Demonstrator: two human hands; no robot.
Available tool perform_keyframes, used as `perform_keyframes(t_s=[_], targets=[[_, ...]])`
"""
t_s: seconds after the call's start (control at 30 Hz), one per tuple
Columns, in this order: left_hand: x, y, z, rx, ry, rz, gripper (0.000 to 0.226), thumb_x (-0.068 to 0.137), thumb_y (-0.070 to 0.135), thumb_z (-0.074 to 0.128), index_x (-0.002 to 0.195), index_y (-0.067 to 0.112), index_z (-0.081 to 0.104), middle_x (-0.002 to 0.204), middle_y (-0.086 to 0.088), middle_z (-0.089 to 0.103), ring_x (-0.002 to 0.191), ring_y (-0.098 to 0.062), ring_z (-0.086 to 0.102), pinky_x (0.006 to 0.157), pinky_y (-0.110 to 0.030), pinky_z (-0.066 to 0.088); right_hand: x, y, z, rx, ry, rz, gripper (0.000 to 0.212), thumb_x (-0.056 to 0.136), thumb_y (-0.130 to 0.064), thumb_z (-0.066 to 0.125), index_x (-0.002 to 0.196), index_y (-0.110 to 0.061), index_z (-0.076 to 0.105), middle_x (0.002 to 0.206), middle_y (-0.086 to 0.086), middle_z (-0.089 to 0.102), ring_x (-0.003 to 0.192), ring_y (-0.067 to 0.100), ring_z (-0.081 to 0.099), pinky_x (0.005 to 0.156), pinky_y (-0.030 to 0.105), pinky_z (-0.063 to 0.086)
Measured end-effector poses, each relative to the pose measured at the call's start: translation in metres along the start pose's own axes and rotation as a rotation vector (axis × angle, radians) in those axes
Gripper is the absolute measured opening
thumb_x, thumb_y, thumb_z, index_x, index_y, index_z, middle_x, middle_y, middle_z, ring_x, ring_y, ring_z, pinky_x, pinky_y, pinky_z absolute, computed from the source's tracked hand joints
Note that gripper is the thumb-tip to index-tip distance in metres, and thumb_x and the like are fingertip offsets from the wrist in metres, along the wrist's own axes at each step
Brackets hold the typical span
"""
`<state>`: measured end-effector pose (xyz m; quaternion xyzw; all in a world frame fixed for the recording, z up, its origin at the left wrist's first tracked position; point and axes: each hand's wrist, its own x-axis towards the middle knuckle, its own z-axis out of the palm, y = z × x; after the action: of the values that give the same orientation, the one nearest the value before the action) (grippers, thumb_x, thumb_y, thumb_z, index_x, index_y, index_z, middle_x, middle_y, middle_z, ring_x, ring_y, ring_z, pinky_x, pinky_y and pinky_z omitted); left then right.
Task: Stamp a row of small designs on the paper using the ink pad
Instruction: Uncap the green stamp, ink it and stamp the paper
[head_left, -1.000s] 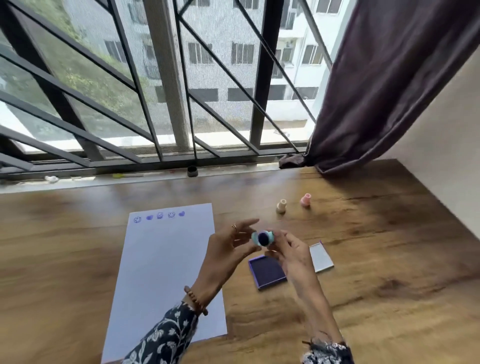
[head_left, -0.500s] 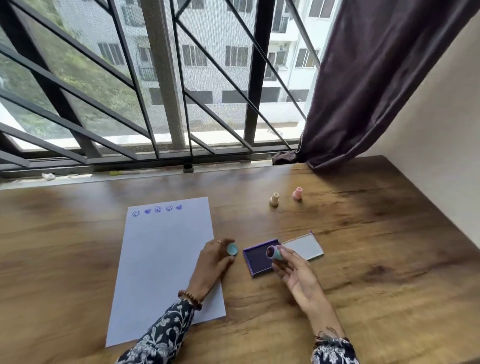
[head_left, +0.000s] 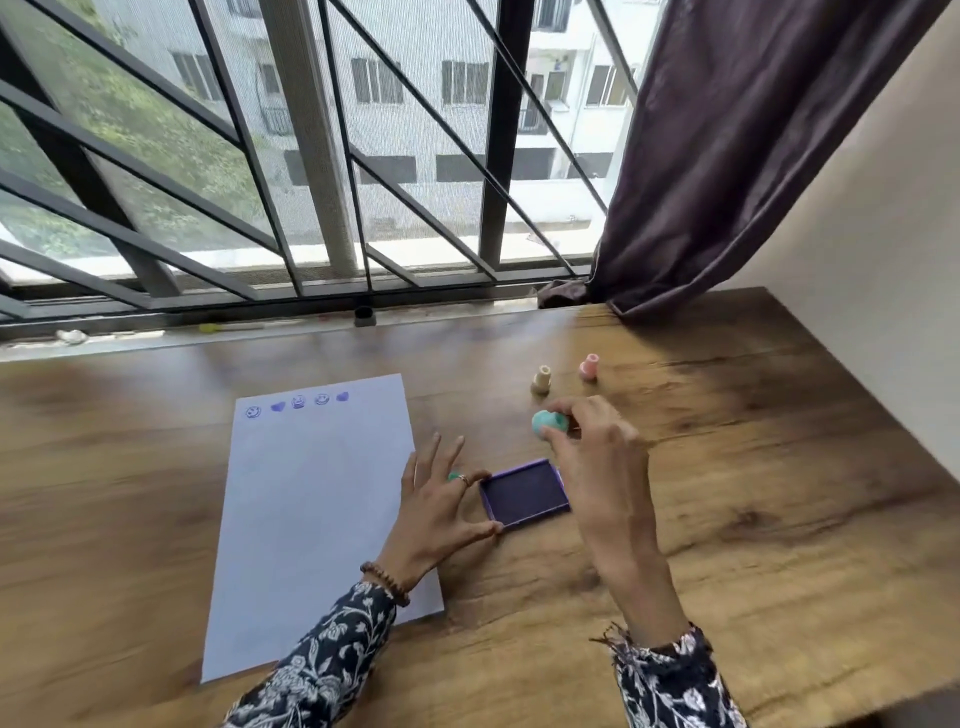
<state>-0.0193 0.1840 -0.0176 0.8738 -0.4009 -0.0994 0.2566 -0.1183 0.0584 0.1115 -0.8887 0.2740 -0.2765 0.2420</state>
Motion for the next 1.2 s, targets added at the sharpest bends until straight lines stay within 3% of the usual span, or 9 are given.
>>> perform_keyframes(t_s=[0.13, 0.33, 0.47, 0.63, 0.73, 0.8, 0.93, 1.07, 1.2], targets=[[0.001, -0.004, 0.003, -0.004, 0.004, -0.003, 0.066, 0.068, 0.059, 0.066, 0.125, 0.033, 0.048, 0.156, 0.001, 0.010, 0.142, -0.017, -0.015, 0.114, -0.041, -0.011, -0.026, 0.035, 0.046, -0.176, -0.352, 0.167, 0.017, 0.085, -0.018, 0.060, 0.101, -0.014, 0.064, 0.105, 0.008, 0.065, 0.101, 0.023, 0.055, 0.083, 0.031, 0.042], [0.002, -0.005, 0.005, -0.008, -0.019, 0.000, 0.068, 0.069, 0.059, 0.065, 0.128, 0.033, 0.045, 0.157, 0.002, 0.006, 0.141, -0.016, -0.018, 0.113, -0.043, -0.014, -0.021, 0.049, 0.057, -0.212, -0.334, 0.182, 0.017, 0.078, -0.026, 0.068, 0.093, -0.021, 0.064, 0.096, 0.004, 0.065, 0.098, 0.024, 0.055, 0.079, 0.034, 0.043], [-0.005, -0.016, -0.008, 0.022, -0.010, -0.020, 0.078, 0.071, 0.060, 0.061, 0.138, 0.036, 0.028, 0.154, 0.010, -0.006, 0.142, -0.017, -0.016, 0.114, -0.044, -0.012, -0.021, 0.051, 0.060, -0.086, -0.366, 0.252, 0.016, 0.080, -0.018, 0.068, 0.095, -0.015, 0.064, 0.100, 0.006, 0.064, 0.089, 0.023, 0.059, 0.069, 0.027, 0.040], [-0.020, -0.064, -0.058, -0.005, 0.182, -0.143, 0.066, 0.079, 0.043, 0.065, 0.136, 0.030, 0.035, 0.155, 0.002, 0.016, 0.145, -0.024, 0.000, 0.116, -0.047, -0.001, -0.016, 0.022, 0.072, 0.225, -0.288, 0.419, 0.017, 0.075, -0.018, 0.072, 0.091, -0.013, 0.069, 0.089, 0.007, 0.071, 0.085, 0.021, 0.063, 0.071, 0.031, 0.046], [-0.033, -0.108, -0.092, 0.026, 0.286, -0.242, 0.057, 0.078, 0.039, 0.067, 0.130, 0.027, 0.046, 0.152, -0.001, 0.029, 0.143, -0.028, 0.011, 0.113, -0.053, 0.011, -0.010, -0.016, 0.093, 0.490, -0.297, 0.498, 0.013, 0.075, -0.016, 0.072, 0.088, -0.014, 0.072, 0.074, 0.000, 0.070, 0.069, 0.011, 0.063, 0.059, 0.018, 0.048], [-0.041, -0.138, -0.112, 0.094, 0.304, -0.308, 0.056, 0.077, 0.041, 0.068, 0.128, 0.026, 0.049, 0.149, -0.004, 0.034, 0.141, -0.033, 0.018, 0.110, -0.055, 0.020, -0.001, -0.042, 0.113, 0.582, -0.307, 0.525, 0.006, 0.075, -0.014, 0.071, 0.079, -0.018, 0.071, 0.067, -0.002, 0.067, 0.064, 0.011, 0.061, 0.059, 0.023, 0.050], [-0.047, -0.185, -0.137, 0.154, 0.245, -0.390, 0.064, 0.074, 0.049, 0.067, 0.130, 0.026, 0.046, 0.148, -0.008, 0.036, 0.140, -0.035, 0.020, 0.111, -0.055, 0.022, 0.022, -0.082, 0.158, 0.521, -0.309, 0.486, 0.019, 0.075, -0.014, 0.069, 0.093, -0.008, 0.070, 0.077, 0.005, 0.069, 0.067, 0.013, 0.065, 0.075, 0.035, 0.056], [-0.056, -0.214, -0.139, 0.040, 0.176, -0.426, 0.071, 0.073, 0.056, 0.064, 0.135, 0.035, 0.036, 0.153, -0.003, 0.027, 0.142, -0.029, 0.015, 0.114, -0.051, 0.017, 0.035, -0.099, 0.192, 0.389, -0.318, 0.363, 0.021, 0.078, -0.008, 0.064, 0.097, -0.001, 0.066, 0.097, 0.019, 0.067, 0.089, 0.033, 0.065, 0.086, 0.050, 0.051], [-0.064, -0.222, -0.132, 0.012, 0.198, -0.371, 0.068, 0.074, 0.055, 0.064, 0.134, 0.035, 0.039, 0.153, -0.003, 0.026, 0.142, -0.025, 0.016, 0.116, -0.049, 0.017, 0.033, -0.098, 0.213, 0.242, -0.321, 0.265, 0.018, 0.083, -0.008, 0.058, 0.100, -0.005, 0.063, 0.107, 0.017, 0.059, 0.093, 0.032, 0.059, 0.088, 0.038, 0.047]])
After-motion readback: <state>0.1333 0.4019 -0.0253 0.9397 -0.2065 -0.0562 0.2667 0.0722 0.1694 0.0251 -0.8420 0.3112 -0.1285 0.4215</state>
